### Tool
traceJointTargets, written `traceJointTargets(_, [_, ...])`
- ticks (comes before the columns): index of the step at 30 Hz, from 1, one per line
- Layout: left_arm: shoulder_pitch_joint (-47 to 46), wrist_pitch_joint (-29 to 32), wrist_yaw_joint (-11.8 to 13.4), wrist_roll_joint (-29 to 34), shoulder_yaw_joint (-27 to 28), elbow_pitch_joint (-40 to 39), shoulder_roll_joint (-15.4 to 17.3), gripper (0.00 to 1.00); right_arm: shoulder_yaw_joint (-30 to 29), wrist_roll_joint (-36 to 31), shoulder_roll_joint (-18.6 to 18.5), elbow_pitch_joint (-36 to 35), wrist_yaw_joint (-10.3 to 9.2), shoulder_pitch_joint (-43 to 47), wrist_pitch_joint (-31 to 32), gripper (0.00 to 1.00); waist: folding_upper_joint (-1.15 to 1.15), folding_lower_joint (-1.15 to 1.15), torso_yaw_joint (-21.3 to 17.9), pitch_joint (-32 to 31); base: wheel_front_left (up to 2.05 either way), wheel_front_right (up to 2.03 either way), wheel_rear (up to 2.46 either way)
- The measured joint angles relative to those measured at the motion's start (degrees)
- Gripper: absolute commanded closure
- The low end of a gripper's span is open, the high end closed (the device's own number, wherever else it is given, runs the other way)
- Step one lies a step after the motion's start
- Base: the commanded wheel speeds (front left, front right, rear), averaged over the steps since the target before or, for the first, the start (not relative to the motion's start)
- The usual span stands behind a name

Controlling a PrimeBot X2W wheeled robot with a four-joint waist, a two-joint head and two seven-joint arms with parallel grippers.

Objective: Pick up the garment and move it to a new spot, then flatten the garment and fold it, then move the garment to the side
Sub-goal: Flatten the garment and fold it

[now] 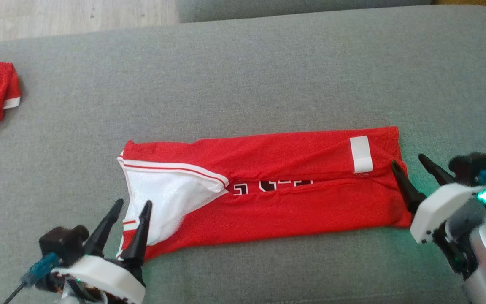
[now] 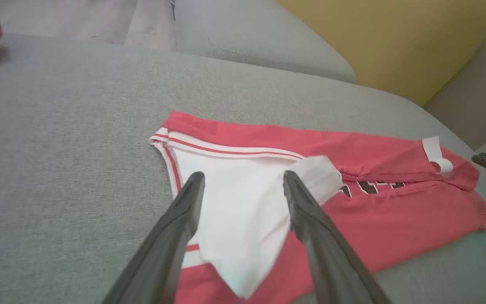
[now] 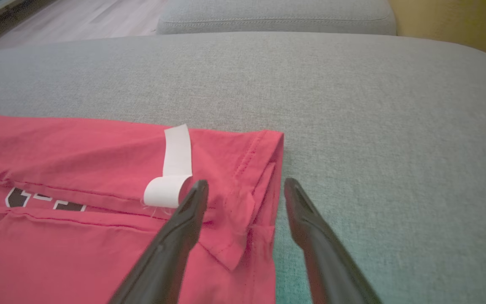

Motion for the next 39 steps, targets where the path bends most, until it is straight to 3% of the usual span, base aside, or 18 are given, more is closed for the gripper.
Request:
traceJointTargets(10, [3.37, -9.45, 6.42, 1.88, 3.94, 1.04, -2.82, 0.00, -10.47, -2.49, 3.89, -6.67, 0.00, 11.73, 0.29, 0.00, 0.00, 0.00, 0.92, -2.76, 0.00, 0.00, 0.00])
traceJointTargets(19, [3.77, -12.68, 10.07, 2.47, 5.93, 1.19, -4.65, 0.00, -15.24, -5.94, 8.69, -10.15, 0.00, 11.11, 3.64, 0.00, 0.00, 0.00, 2.41, -3.54, 0.00, 0.00, 0.00])
traceJointTargets(27, [3.76, -13.41, 11.00, 3.22, 6.17, -0.07, -4.97, 0.00, -19.38, -10.03, 10.31, 0.00, 0.00, 2.86, 3.72, 0.00, 0.00, 0.01, 5.63, -2.64, 0.00, 0.00, 0.00])
traceJointTargets(39, [3.80, -13.59, 11.38, 3.38, 6.16, -0.10, -4.95, 0.00, -20.70, -11.43, 12.03, 12.17, 0.00, 2.22, -0.09, 0.00, 0.00, 0.01, 8.94, -2.42, 0.00, 0.00, 0.00])
